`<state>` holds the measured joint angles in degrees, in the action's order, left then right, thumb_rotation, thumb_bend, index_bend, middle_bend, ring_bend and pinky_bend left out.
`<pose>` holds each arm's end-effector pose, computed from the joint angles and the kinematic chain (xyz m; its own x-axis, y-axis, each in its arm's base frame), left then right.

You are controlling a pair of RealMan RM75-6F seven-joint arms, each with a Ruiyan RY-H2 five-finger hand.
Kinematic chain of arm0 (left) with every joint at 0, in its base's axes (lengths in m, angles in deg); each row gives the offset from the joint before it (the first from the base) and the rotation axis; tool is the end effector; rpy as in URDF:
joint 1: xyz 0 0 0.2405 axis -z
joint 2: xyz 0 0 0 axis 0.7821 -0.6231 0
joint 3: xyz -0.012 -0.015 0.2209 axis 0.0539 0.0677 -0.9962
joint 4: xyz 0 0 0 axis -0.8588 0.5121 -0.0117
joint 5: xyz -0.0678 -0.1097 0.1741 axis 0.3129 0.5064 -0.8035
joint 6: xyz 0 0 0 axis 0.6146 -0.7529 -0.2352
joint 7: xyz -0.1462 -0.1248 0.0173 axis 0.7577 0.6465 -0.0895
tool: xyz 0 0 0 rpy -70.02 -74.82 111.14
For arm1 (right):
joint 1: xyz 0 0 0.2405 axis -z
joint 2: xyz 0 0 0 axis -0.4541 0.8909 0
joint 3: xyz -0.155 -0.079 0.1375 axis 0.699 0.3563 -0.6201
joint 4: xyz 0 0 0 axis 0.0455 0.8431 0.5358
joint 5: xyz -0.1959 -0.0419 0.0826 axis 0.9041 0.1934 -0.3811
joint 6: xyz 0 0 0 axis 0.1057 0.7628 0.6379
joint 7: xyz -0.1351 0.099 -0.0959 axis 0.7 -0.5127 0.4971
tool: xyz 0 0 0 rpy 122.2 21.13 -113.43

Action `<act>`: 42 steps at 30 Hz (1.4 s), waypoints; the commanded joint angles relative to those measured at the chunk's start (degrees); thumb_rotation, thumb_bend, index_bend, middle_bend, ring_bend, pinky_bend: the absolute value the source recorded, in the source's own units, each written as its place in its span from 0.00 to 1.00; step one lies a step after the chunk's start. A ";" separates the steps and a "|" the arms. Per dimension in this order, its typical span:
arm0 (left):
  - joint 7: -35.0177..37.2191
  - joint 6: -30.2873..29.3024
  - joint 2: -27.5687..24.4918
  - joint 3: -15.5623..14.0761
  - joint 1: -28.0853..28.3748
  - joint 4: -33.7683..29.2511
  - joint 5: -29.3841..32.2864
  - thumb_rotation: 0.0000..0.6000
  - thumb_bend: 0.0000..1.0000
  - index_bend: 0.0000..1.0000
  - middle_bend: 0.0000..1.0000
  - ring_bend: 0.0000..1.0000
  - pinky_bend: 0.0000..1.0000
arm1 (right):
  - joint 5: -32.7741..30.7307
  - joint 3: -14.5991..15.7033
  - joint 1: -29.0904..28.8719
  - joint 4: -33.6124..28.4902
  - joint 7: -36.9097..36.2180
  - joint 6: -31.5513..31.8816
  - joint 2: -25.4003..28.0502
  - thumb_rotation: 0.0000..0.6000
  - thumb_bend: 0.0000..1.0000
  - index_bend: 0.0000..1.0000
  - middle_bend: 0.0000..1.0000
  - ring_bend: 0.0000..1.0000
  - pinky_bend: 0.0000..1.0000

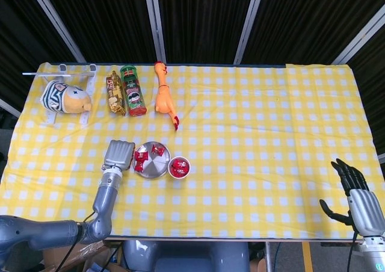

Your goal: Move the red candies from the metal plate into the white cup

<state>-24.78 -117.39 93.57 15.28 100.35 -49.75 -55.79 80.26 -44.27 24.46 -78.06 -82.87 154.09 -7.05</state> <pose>-0.1503 0.3647 -0.0702 0.6791 0.3297 0.6559 0.7209 -0.1307 -0.6806 -0.2746 -0.2092 0.1434 0.1240 -0.0652 0.9901 -0.9922 0.0002 0.1243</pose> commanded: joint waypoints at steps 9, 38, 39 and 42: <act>1.45 -2.96 -7.09 0.76 -1.60 -9.16 -4.68 1.00 0.40 0.49 0.95 1.00 0.98 | -0.04 -0.01 0.07 -0.06 -0.05 0.08 0.01 1.00 0.39 0.00 0.00 0.00 0.00; -8.09 -4.07 1.77 5.04 9.78 -18.28 -7.24 1.00 0.34 0.46 0.93 1.00 0.98 | -0.16 -0.20 0.02 -0.03 -0.78 0.13 0.21 1.00 0.39 0.00 0.00 0.00 0.00; -8.36 -4.06 2.31 5.14 10.07 -17.78 -6.81 1.00 0.33 0.46 0.92 0.99 0.98 | -0.15 -0.20 0.02 0.00 -0.86 0.12 0.23 1.00 0.39 0.00 0.00 0.00 0.00; -9.29 -4.17 3.10 5.21 10.61 -17.03 -5.43 1.00 0.29 0.45 0.92 0.99 0.98 | -0.05 -0.19 0.01 0.02 -1.00 0.16 0.27 1.00 0.39 0.00 0.00 0.00 0.00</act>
<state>-33.58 -121.52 96.33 20.42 110.64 -67.11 -61.80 80.20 -44.46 24.48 -78.05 -83.86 154.24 -6.78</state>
